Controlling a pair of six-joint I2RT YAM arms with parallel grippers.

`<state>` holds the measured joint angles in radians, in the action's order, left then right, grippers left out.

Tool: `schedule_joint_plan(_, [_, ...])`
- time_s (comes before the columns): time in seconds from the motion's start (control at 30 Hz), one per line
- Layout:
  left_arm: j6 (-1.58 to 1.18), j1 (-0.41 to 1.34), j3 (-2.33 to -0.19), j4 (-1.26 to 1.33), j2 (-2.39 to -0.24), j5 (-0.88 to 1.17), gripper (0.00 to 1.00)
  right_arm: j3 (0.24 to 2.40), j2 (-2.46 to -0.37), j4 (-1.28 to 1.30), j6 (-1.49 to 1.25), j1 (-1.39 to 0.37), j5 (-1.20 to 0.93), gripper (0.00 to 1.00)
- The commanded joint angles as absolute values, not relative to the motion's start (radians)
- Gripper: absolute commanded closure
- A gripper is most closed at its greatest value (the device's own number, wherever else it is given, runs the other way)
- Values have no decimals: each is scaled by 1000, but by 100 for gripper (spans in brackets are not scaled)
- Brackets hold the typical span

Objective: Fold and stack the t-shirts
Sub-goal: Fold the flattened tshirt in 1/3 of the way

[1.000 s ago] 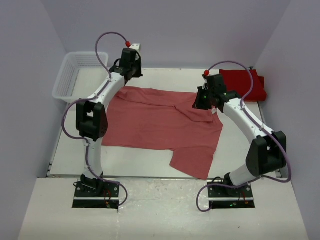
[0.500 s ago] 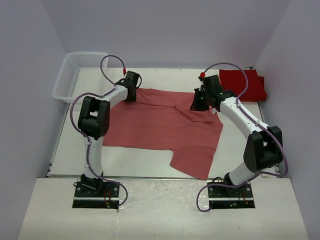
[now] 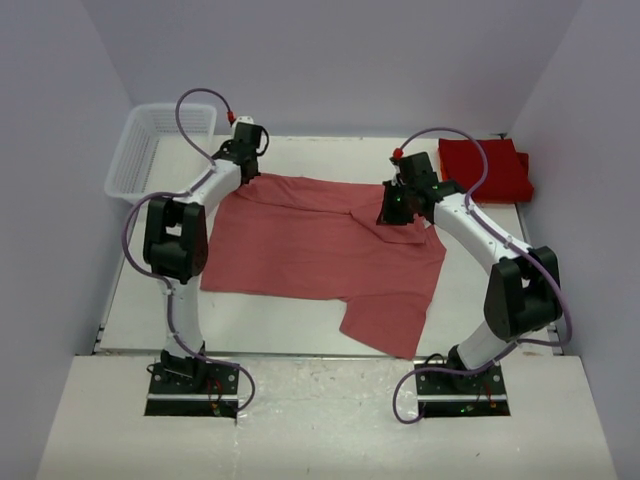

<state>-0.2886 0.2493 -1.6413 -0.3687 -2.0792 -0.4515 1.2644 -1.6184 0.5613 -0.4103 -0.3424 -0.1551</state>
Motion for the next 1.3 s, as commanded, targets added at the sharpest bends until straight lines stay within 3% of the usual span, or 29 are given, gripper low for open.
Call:
schedule_joint_plan(0.0, [-276, 221, -1775, -368, -2146, -426, 100, 1305, -1617, 568, -391, -350, -124, 100])
schedule_joint_plan(0.2, [-281, 202, -1833, -376, -2224, -393, 100, 1276, -1582, 571, -379, -353, -117, 100])
schedule_joint_plan(0.6, [-324, 181, -1517, -307, -2091, -428, 100, 1285, -1617, 561, -387, -354, -127, 100])
schedule_joint_plan(0.97, [-344, 152, -1425, -258, -2106, -425, 100, 1279, -1628, 575, -405, -360, -98, 100])
schedule_joint_plan(1.27, [-334, 153, -1588, -298, -2148, -394, 100, 1301, -1612, 620, -403, -362, -8, 100])
